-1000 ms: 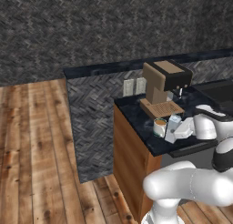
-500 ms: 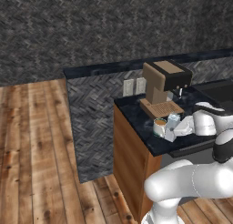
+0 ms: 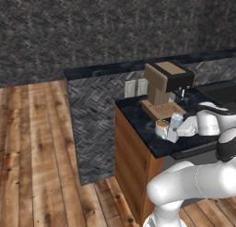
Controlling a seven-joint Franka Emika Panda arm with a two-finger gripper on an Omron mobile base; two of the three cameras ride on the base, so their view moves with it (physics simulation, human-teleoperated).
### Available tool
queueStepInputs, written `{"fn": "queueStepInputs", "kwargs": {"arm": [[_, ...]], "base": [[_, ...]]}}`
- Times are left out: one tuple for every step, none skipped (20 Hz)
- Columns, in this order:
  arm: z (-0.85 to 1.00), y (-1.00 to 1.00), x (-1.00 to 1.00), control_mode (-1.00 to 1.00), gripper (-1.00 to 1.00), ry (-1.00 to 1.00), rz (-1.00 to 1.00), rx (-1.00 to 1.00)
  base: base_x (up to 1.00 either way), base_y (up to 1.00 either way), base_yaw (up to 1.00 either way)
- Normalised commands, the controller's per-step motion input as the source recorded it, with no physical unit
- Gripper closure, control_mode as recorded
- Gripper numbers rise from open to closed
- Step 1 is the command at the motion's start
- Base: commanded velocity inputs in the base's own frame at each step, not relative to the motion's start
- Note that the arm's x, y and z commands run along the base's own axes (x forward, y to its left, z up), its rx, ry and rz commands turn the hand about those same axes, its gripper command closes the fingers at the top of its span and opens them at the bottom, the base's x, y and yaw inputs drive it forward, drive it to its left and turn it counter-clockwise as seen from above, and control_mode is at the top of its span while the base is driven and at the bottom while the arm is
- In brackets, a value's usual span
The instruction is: Take a sugar cube from the saucer and place it inside the coffee. Then, grab milk from the fridge and place it next to the coffee on the counter to sweeten the coffee.
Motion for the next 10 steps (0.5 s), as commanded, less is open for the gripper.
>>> {"fn": "queueStepInputs", "kwargs": {"arm": [[0.0,0.0,-0.1,-1.0,-1.0,-0.04,0.0,-0.03],[0.0,0.0,-0.11,-1.0,-1.0,-0.04,0.0,-0.03],[0.0,0.0,-0.08,-1.0,-1.0,-0.03,0.0,-0.03],[0.0,0.0,-0.06,-1.0,-1.0,-0.02,0.0,-0.03],[0.0,0.0,-0.06,-1.0,-1.0,-0.02,0.0,-0.03],[0.0,0.0,-0.05,-1.0,-1.0,-0.01,0.0,-0.04],[0.0,0.0,-0.06,-1.0,-1.0,0.0,0.0,-0.04],[0.0,0.0,-0.09,-1.0,-1.0,-0.01,0.0,-0.05],[0.0,0.01,-0.11,-1.0,-1.0,-0.01,0.0,-0.06],[0.0,0.04,-0.14,-1.0,-1.0,-0.02,0.0,-0.07]], "base": [[0.0,0.0,0.0],[0.0,0.0,0.0],[0.0,0.0,0.0],[0.0,0.0,0.0],[0.0,0.0,0.0],[0.0,0.0,0.0],[0.0,0.0,0.0],[0.0,0.0,0.0],[0.0,0.0,0.0],[0.0,0.0,0.0]]}}
